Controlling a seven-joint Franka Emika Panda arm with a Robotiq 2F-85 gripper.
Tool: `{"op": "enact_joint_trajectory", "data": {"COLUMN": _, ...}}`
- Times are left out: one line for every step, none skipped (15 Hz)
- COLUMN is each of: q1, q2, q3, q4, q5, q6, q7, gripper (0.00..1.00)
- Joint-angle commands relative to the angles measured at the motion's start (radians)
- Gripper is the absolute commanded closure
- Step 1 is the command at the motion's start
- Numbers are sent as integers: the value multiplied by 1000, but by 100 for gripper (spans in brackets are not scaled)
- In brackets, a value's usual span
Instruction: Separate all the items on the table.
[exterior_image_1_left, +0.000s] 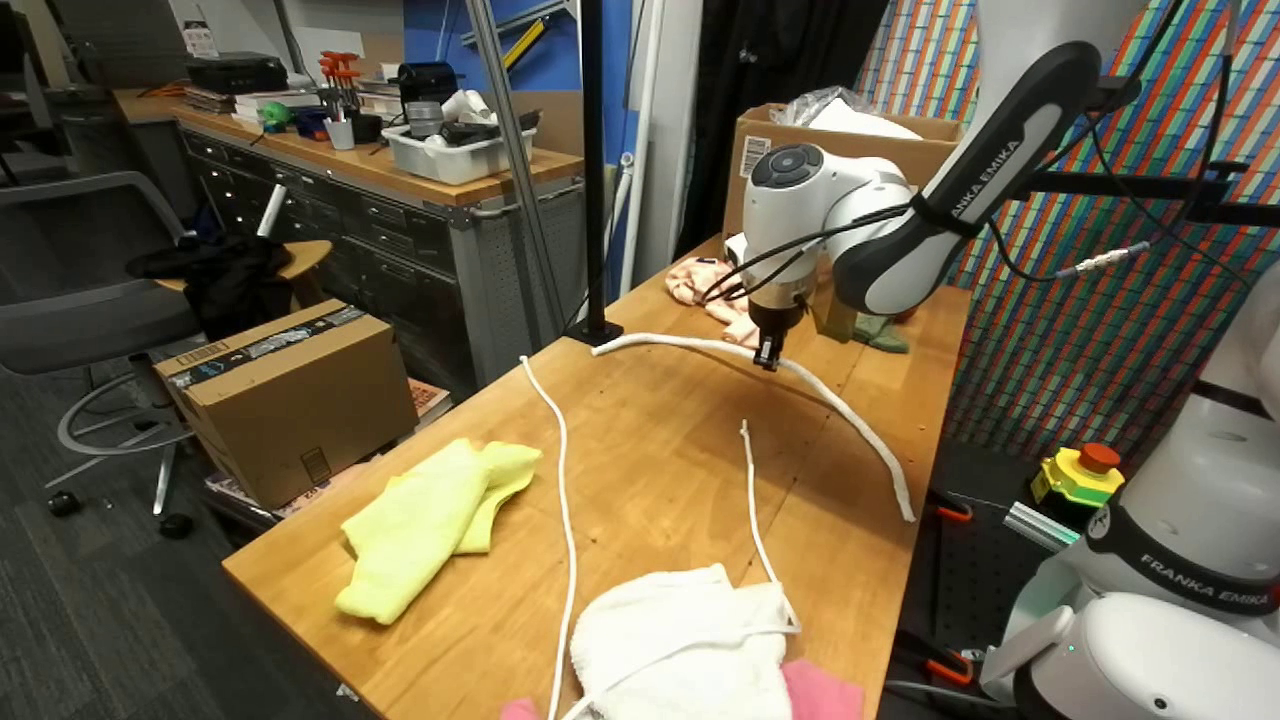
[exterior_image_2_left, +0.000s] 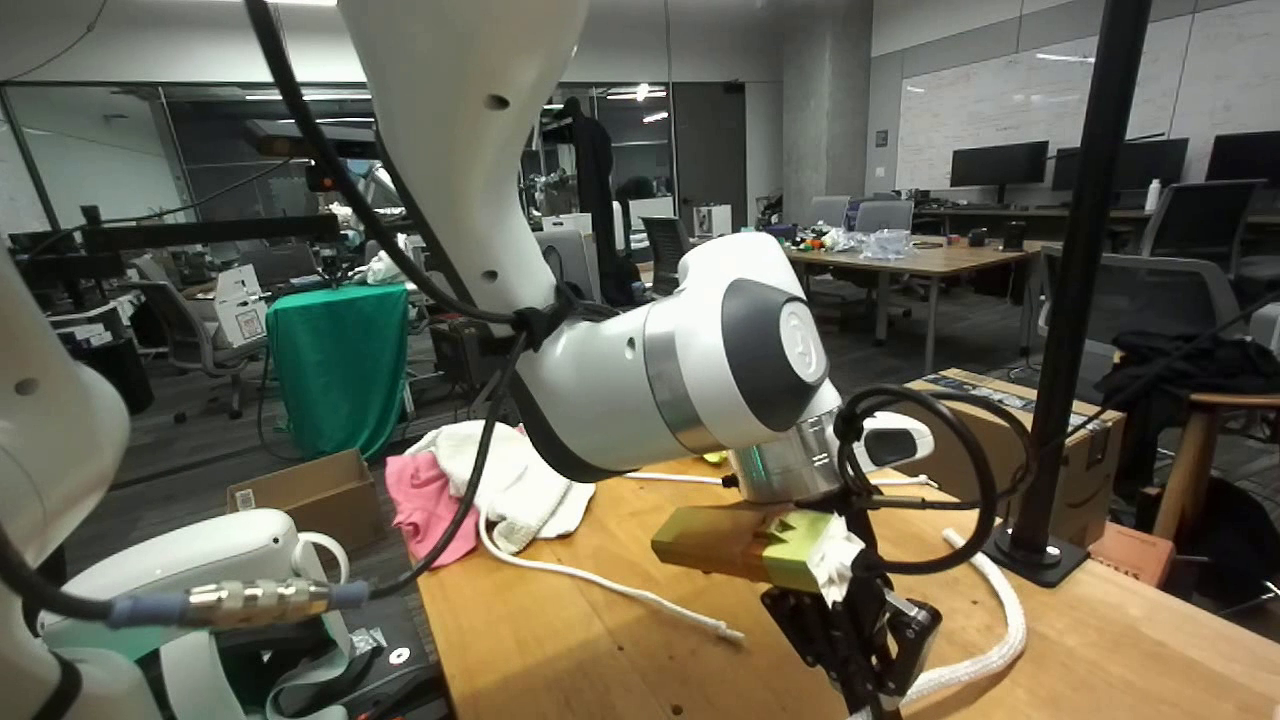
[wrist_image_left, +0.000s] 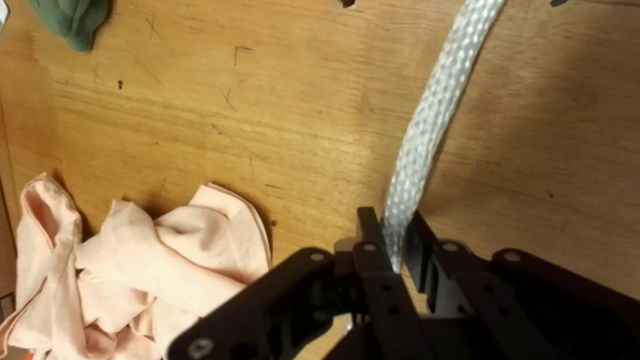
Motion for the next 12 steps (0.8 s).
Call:
{"op": "enact_joint_trajectory", "data": {"q1": 29, "q2": -20, "q3": -26, "q4": 1, "q5": 40, "q6": -19, "q7": -48, "gripper": 50}}
{"op": "enact_joint_trajectory", "data": {"q1": 30, "q2": -21, "q3": -28, "q4": 2, "q5": 44, "q6": -19, "q7": -51, "gripper": 43}}
{"op": "enact_joint_trajectory", "data": {"q1": 32, "q2": -22, "q3": -30, "q4": 3, "q5": 43, "q6": -20, "q7": -52, "gripper": 34}}
{"op": "enact_joint_trajectory", "data": {"q1": 33, "q2": -25, "q3": -31, "q4": 3, "q5": 48, "q6": -20, "q7": -56, "gripper": 27}}
{"op": "enact_joint_trajectory", "data": {"q1": 34, "q2": -28, "q3": -32, "q4": 3, "q5": 53, "q6": -19, "q7": -58, "gripper": 21}}
{"op": "enact_joint_trajectory", "data": {"q1": 35, "q2": -36, "q3": -28, "q4": 0, "q5": 72, "q6": -16, "q7": -70, "gripper": 12}}
{"op": "enact_joint_trajectory", "data": {"q1": 39, "q2": -44, "q3": -25, "q4": -1, "q5": 88, "q6": -19, "q7": -72, "gripper": 5}}
{"op": "enact_joint_trajectory", "data": {"q1": 44, "q2": -55, "q3": -18, "q4": -4, "q5": 119, "q6": -20, "q7": -89, "gripper": 0}}
{"op": "enact_joint_trajectory", "data": {"q1": 57, "q2": -72, "q3": -9, "q4": -7, "q5": 144, "q6": -28, "q7": -93, "gripper": 0}}
{"op": "enact_joint_trajectory", "data": {"q1": 68, "q2": -88, "q3": 4, "q4": -14, "q5": 190, "q6": -26, "q7": -128, "gripper": 0}}
{"op": "enact_joint_trajectory", "data": {"q1": 86, "q2": -104, "q3": 17, "q4": -16, "q5": 220, "q6": -30, "q7": -138, "gripper": 0}}
{"op": "enact_joint_trajectory", "data": {"q1": 102, "q2": -124, "q3": 33, "q4": -21, "q5": 276, "q6": -41, "q7": -175, "gripper": 0}}
